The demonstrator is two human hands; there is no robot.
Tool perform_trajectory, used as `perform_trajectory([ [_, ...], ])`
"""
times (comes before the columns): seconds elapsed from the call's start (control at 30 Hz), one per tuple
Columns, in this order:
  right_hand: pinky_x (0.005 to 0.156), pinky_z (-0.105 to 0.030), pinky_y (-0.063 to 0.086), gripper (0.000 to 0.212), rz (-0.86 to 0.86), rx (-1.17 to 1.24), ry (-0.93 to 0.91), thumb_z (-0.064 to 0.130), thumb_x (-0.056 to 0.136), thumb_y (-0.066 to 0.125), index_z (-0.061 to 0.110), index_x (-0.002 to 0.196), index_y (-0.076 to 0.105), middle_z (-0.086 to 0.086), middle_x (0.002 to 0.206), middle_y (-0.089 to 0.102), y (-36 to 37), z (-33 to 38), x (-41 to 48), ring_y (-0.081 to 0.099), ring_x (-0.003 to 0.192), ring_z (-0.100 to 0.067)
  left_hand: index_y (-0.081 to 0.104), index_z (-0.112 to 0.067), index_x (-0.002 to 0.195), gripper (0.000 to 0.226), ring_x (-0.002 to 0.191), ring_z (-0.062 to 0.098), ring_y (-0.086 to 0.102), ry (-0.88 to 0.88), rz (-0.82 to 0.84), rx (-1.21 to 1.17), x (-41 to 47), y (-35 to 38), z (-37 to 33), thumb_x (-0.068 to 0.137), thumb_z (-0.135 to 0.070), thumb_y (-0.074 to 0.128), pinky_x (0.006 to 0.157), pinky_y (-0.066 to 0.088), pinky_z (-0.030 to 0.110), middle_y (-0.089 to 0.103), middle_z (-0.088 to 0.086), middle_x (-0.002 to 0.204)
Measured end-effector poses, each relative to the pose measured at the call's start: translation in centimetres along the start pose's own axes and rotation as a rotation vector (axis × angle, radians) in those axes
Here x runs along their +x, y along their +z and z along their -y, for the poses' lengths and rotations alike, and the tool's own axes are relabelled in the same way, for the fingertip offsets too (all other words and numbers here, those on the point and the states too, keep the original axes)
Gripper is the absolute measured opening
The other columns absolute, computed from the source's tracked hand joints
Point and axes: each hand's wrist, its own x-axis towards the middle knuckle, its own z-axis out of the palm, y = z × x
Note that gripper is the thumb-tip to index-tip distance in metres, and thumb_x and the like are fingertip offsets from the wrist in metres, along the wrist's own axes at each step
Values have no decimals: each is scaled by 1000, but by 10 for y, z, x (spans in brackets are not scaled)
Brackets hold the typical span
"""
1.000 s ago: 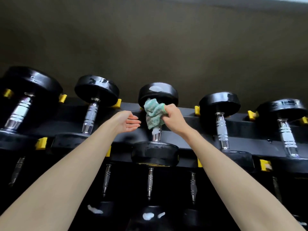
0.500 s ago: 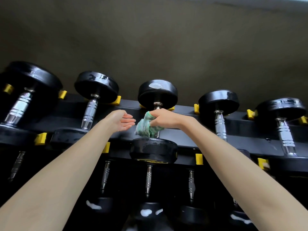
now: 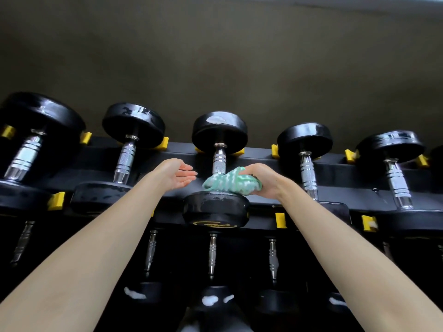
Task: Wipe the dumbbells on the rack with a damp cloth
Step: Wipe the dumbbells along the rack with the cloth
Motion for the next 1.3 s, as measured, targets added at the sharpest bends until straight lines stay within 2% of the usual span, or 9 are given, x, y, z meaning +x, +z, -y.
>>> perform_trajectory([
  [0.2,53,-22,52,32,114,305,0,7,94,30,4,76,57,-7,69,62,6,11,-22,62,59,-14,53,1,114,28,96,25,57,-8,39,42,-8,12,1,97,-4,32,80,46,31,60,18,111],
  [0.33,63,-26,53,30,107,501,-43,8,93,30,3,91,59,-8,88,61,9,10,-29,59,80,-17,54,0,101,23,78,21,59,57,87,48,-19,14,-3,97,-5,32,66,48,27,60,14,102],
  [0.6,55,-25,55,24,25,633,-105,15,90,40,5,100,59,-12,97,63,13,-3,-35,59,84,-20,56,-2,114,31,90,24,70,161,549,150,-50,11,-17,95,-24,45,73,58,29,67,16,108],
  [0.7,66,-31,56,31,3,638,-120,13,77,47,5,106,56,-13,97,63,13,-6,-38,60,83,-21,58,-1,109,21,82,23,71,217,484,83,-52,13,-17,92,-9,50,67,59,26,69,17,101],
  [0.8,76,-38,54,24,-75,581,-132,-1,88,40,5,106,54,-15,102,61,11,-7,-38,61,87,-23,61,-1,103,16,79,24,70,302,333,89,-51,19,-17,89,-2,54,64,59,26,68,19,98],
  [1.0,77,-45,55,18,-517,164,-145,-12,81,59,5,76,57,-17,100,62,17,-7,-27,62,87,-28,61,-11,72,18,65,22,66,647,-34,332,-48,42,-20,78,6,62,60,60,28,64,12,82],
  [1.13,85,-50,54,20,-612,87,-167,-8,75,63,11,76,58,-19,113,64,15,-5,-21,65,97,-31,66,-9,82,12,71,10,60,746,68,469,-53,59,-20,82,-1,57,63,55,21,61,0,78],
  [1.23,84,-49,53,21,-434,250,-137,-2,87,39,-1,99,56,-21,106,63,16,4,-33,63,94,-33,69,-5,91,24,76,11,57,695,188,519,-56,66,-20,84,0,47,71,54,23,63,2,84],
  [1.3,77,-46,51,30,-318,393,-149,10,89,31,-6,98,55,-22,97,61,11,6,-38,60,88,-34,70,-2,94,30,86,14,59,616,298,539,-58,68,-19,81,3,43,80,52,26,66,6,95],
])
